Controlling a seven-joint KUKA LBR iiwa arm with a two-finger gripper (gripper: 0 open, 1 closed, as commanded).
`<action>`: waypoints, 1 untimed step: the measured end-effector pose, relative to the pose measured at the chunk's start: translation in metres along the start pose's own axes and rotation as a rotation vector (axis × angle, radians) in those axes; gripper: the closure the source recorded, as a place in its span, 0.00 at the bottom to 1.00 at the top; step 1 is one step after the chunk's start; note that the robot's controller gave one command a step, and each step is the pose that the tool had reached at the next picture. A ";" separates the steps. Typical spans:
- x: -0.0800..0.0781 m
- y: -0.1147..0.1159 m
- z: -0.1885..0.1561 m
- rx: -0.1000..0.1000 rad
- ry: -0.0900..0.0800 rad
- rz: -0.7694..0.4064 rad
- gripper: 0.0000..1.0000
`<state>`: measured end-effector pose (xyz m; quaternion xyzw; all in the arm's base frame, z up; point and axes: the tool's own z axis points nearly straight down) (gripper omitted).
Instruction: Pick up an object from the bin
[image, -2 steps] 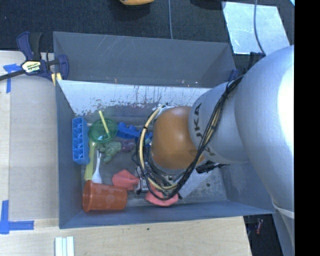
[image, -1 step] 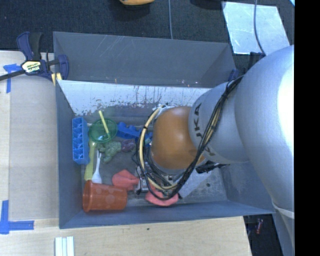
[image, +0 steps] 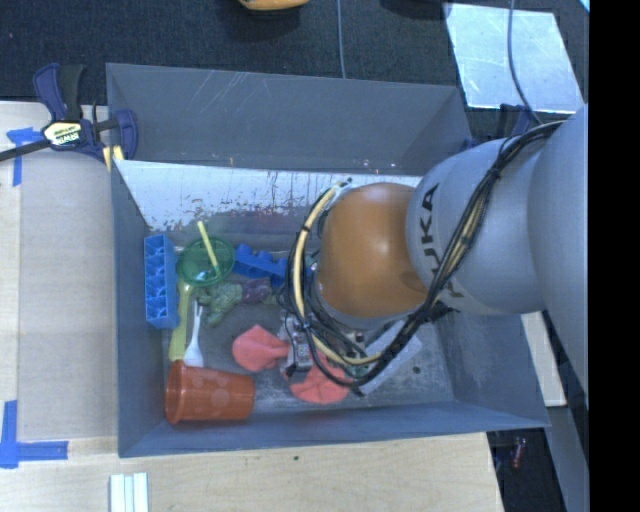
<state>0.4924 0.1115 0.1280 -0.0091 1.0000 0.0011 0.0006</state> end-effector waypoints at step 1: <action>-0.004 0.024 -0.083 0.000 0.000 -0.070 1.00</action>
Offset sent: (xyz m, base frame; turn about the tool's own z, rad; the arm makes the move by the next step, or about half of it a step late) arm -0.0020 0.0095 0.1439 0.0120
